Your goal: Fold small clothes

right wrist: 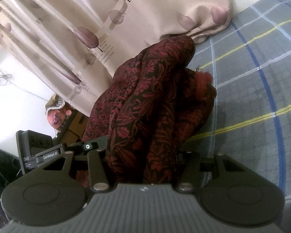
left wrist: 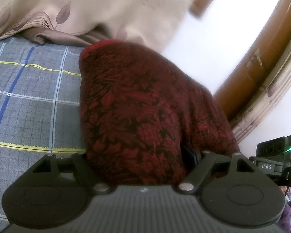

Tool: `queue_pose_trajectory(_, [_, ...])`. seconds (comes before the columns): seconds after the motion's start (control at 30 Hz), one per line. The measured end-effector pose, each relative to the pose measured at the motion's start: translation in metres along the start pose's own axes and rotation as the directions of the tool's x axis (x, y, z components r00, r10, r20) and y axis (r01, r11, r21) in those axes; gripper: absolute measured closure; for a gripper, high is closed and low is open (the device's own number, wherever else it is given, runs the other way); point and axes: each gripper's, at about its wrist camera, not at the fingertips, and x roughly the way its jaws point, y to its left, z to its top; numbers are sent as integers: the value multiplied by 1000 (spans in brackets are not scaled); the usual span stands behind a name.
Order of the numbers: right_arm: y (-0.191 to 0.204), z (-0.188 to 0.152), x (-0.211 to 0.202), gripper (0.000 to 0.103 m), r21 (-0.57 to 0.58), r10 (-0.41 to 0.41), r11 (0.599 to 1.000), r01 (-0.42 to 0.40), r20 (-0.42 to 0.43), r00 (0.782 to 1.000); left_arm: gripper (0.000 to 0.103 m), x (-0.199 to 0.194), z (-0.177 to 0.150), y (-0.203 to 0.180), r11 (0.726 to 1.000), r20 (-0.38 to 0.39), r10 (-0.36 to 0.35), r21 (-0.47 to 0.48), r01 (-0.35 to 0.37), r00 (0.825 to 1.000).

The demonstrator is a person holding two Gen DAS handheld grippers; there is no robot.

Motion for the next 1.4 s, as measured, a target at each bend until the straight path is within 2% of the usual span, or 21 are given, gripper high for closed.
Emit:
queue_pose_trajectory(0.47, [4, 3, 0, 50, -35, -15, 999, 14, -17, 1000, 22, 0, -3, 3, 1000, 4, 4, -17, -4, 1000])
queue_pose_trajectory(1.0, [10, 38, 25, 50, -153, -56, 987, 52, -21, 998, 22, 17, 23, 15, 1000, 36, 11, -7, -11, 999])
queue_pose_trajectory(1.4, [-12, 31, 39, 50, -126, -87, 989, 83, -27, 996, 21, 40, 12, 30, 1000, 22, 7, 22, -8, 1000])
